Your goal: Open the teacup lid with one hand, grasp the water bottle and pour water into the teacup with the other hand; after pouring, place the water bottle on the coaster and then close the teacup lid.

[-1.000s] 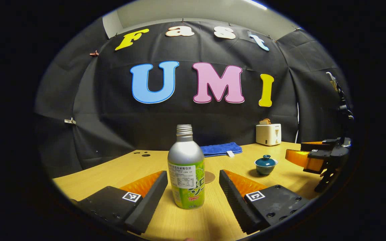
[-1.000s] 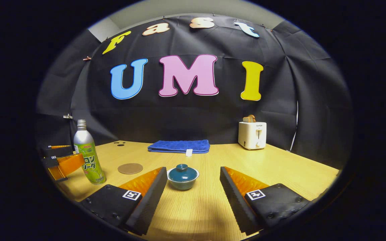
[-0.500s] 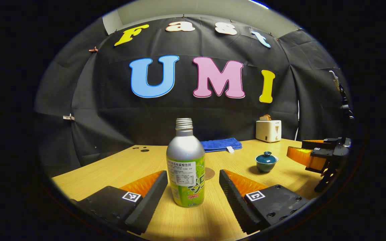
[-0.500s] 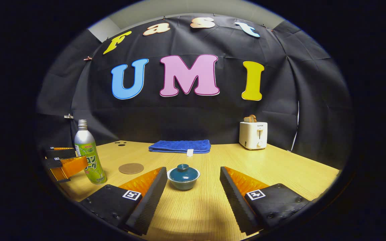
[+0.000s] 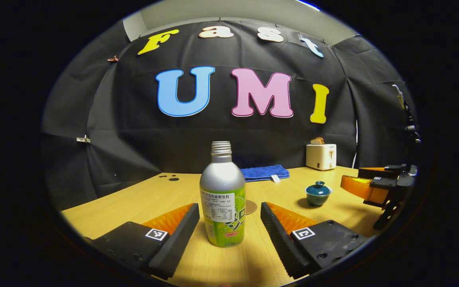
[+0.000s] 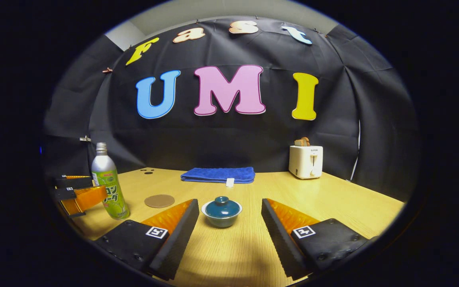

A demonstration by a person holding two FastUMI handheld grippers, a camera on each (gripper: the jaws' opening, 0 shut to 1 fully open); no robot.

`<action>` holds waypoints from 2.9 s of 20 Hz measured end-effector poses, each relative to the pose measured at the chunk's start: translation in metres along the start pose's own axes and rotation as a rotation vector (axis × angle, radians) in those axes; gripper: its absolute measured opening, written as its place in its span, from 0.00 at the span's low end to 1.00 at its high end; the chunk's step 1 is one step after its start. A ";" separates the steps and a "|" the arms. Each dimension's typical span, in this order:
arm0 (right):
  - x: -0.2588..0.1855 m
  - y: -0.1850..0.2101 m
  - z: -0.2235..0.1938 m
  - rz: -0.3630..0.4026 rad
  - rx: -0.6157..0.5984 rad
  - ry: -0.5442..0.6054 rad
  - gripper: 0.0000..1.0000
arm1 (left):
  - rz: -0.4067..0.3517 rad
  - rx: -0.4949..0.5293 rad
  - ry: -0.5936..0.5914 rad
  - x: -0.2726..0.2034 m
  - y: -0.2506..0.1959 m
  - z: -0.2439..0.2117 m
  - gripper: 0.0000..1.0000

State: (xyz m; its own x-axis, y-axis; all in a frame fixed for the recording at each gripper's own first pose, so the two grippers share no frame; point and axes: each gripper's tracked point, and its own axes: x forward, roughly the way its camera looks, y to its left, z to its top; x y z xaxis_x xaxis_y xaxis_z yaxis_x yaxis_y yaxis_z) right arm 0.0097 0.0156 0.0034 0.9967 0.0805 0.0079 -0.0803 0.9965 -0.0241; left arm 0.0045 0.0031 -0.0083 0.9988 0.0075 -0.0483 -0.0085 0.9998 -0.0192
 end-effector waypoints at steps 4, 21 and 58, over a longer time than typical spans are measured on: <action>0.026 0.012 0.012 0.047 -0.069 -0.001 0.98 | 0.000 -0.006 0.000 0.000 0.000 0.001 0.97; 0.103 0.005 -0.040 0.034 -0.102 0.245 0.68 | -0.022 -0.008 -0.001 0.000 -0.003 0.000 0.98; 0.031 -0.072 -0.012 0.068 0.033 0.066 0.29 | -0.030 0.407 -0.003 0.103 -0.024 0.016 0.80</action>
State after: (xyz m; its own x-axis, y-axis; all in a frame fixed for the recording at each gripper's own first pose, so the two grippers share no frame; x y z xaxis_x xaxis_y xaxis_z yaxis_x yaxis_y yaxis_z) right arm 0.0463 -0.0540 -0.0064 0.9874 0.1472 -0.0588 -0.1468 0.9891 0.0110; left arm 0.1086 -0.0202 0.0028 0.9984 -0.0225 -0.0512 0.0401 0.9256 0.3763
